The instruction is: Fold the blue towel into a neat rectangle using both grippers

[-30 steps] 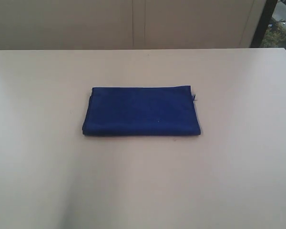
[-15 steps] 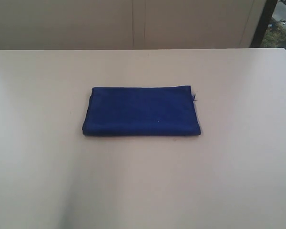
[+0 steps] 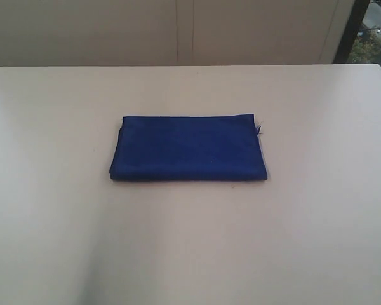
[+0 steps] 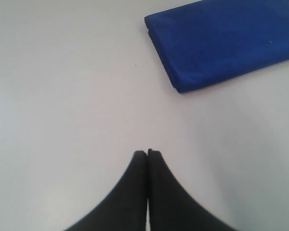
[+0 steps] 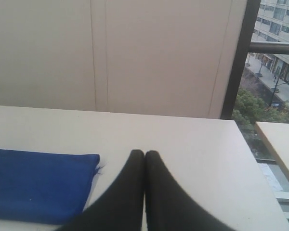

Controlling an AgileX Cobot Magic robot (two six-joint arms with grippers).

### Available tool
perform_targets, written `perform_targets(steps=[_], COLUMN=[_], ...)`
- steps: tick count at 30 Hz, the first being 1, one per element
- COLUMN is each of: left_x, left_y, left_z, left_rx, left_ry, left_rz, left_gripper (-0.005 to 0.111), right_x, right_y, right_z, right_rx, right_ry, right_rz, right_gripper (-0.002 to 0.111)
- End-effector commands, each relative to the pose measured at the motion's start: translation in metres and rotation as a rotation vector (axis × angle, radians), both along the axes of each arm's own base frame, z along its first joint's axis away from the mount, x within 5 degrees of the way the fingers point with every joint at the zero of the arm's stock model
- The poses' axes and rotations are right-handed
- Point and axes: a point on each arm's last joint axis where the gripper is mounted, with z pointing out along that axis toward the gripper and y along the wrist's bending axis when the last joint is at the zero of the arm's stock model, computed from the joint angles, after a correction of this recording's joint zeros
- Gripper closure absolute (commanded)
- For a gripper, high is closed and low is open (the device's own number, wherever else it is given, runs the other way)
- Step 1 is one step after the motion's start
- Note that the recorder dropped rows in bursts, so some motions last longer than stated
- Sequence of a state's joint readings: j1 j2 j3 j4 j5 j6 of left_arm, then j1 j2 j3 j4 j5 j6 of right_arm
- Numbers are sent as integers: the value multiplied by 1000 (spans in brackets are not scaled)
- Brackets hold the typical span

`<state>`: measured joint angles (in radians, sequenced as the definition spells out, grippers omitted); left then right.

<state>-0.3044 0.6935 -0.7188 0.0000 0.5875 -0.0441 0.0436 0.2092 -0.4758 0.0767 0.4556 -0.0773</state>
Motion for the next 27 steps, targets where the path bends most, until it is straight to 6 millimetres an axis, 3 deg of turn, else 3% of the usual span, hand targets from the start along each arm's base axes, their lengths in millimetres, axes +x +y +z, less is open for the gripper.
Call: perform_targets(steps=[1,23,27], left_x=[-2,-2,-2], left_y=[1,1,1], left_z=[-3,-3,-3], left_rx=[4,4,4], left_ry=[14,14,14], left_rz=[0,0,0], left_gripper=[107,107,107], right_x=[0,1,2], right_y=[-3,-4,-4], right_z=[-1,-3,-15], right_rx=[-57,-34,-35], right_ry=[-10,-3,10], right_rz=[-27,-43,-42], right_gripper=[108,108,108])
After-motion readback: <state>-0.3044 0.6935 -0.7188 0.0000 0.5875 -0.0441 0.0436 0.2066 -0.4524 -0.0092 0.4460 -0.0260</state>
